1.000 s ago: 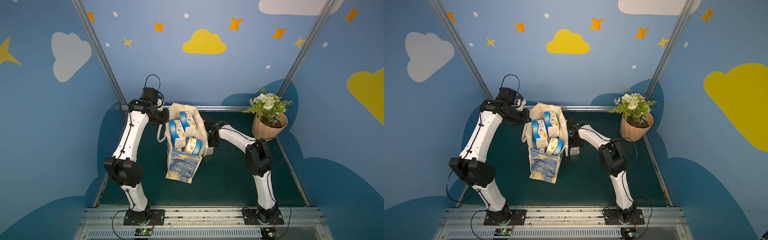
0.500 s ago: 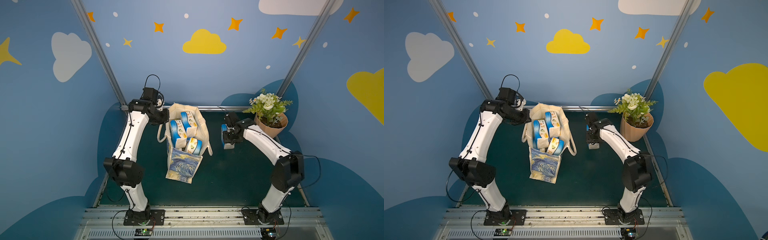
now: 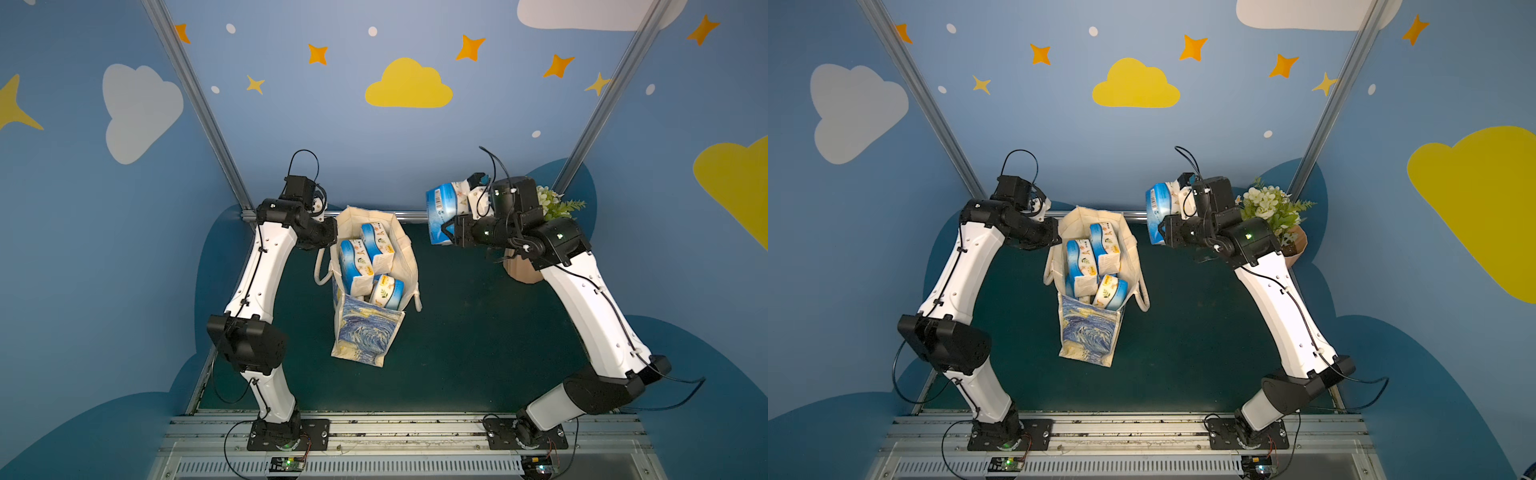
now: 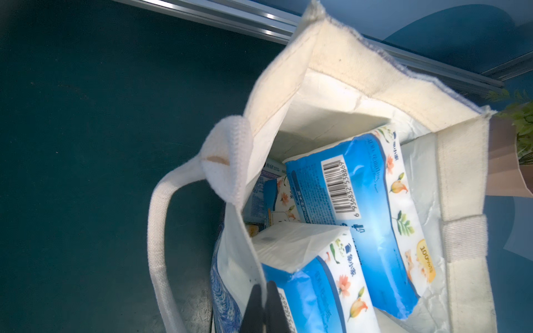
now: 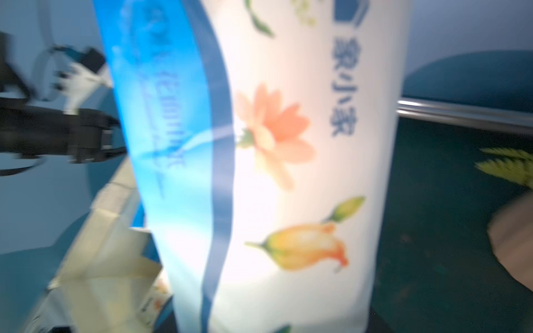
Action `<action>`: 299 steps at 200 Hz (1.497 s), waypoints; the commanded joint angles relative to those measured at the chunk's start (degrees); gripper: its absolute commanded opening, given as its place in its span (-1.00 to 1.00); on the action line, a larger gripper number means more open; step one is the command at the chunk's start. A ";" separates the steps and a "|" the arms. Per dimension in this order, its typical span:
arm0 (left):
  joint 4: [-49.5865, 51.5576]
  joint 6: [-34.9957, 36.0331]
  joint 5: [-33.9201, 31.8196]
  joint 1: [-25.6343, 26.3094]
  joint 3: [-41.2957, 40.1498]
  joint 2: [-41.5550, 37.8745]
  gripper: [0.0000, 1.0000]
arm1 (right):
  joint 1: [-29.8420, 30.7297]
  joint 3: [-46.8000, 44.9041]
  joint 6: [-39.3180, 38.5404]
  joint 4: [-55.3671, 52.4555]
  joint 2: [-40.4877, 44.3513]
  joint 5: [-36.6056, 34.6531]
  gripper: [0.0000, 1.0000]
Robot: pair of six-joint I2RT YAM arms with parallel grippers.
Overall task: Put tissues into the canvas bag
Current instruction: Place the pack of facial tissues in the canvas bag.
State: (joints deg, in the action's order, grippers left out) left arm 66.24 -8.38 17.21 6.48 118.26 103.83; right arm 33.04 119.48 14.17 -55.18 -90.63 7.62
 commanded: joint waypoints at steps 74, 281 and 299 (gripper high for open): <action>-1.64 -0.23 -1.00 -0.17 -1.19 -0.47 -0.92 | 9.45 9.78 -0.20 -4.03 -15.73 24.32 0.04; -1.40 -0.32 -0.25 -0.61 -0.27 0.22 -0.92 | 11.63 29.85 -2.42 -19.05 -37.34 0.38 0.10; -1.27 -0.20 -0.43 -0.65 -0.12 0.23 -0.92 | 13.75 29.05 -4.36 -21.97 -36.76 1.49 0.10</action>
State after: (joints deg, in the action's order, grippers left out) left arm 65.34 -8.64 16.86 5.98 117.30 103.83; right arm 44.12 149.12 11.46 -72.49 -125.99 7.97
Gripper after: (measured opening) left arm 0.047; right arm 0.551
